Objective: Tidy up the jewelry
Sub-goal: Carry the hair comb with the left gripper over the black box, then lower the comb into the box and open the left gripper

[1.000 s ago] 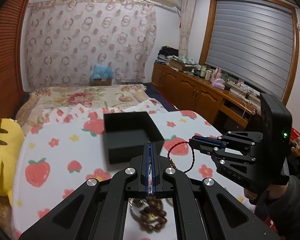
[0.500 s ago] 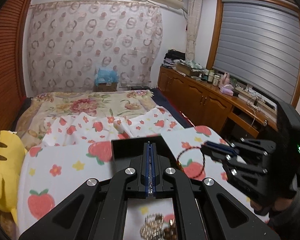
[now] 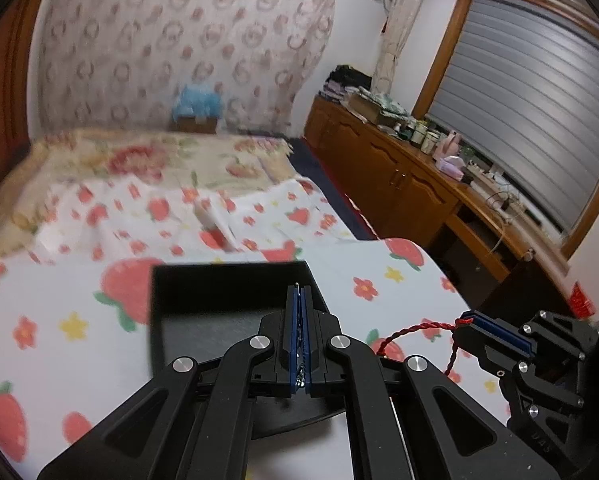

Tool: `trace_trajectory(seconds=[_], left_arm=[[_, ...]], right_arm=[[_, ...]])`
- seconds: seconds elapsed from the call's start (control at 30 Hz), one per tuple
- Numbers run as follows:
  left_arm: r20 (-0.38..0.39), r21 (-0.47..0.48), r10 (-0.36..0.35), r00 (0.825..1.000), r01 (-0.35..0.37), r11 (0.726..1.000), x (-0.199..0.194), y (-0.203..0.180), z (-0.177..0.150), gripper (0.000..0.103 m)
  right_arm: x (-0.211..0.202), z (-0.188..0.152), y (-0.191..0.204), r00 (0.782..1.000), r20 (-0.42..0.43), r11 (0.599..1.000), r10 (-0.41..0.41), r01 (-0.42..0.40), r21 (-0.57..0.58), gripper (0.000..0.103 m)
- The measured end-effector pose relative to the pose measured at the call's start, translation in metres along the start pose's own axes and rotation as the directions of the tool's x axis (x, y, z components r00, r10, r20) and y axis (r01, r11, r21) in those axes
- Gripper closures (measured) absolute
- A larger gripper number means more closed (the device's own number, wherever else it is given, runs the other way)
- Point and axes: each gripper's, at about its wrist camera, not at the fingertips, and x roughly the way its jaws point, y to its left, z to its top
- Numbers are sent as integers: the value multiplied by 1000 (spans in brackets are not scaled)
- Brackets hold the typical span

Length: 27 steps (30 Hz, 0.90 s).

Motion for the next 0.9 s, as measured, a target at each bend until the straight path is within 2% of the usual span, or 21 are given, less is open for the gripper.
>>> trace_trajectory(seconds=[0.2, 0.3, 0.4, 0.47, 0.7, 0.9], left_arm=[[-19, 5, 21, 1000, -20, 1000, 5, 4, -2, 101], [-24, 36, 73, 997, -72, 997, 2, 6, -1, 98], [-12, 79, 132, 991, -131, 988, -3, 8, -1, 87], [2, 94, 157, 988, -156, 983, -9, 10, -2, 73], [18, 92, 207, 978, -208, 974, -27, 26, -6, 71], [24, 101, 252, 967, -253, 962, -48, 39, -23, 71]], right_arm=[[6, 0, 2, 1000, -6, 1000, 8, -8, 1, 95], [10, 2, 6, 1000, -8, 1000, 16, -16, 1, 95], [13, 6, 10, 1000, -6, 1000, 26, -26, 1, 95], [15, 10, 13, 1000, -4, 1000, 31, -31, 0, 95], [31, 23, 23, 997, -3, 997, 77, -77, 15, 95], [55, 34, 33, 989, -21, 988, 150, -149, 49, 95]])
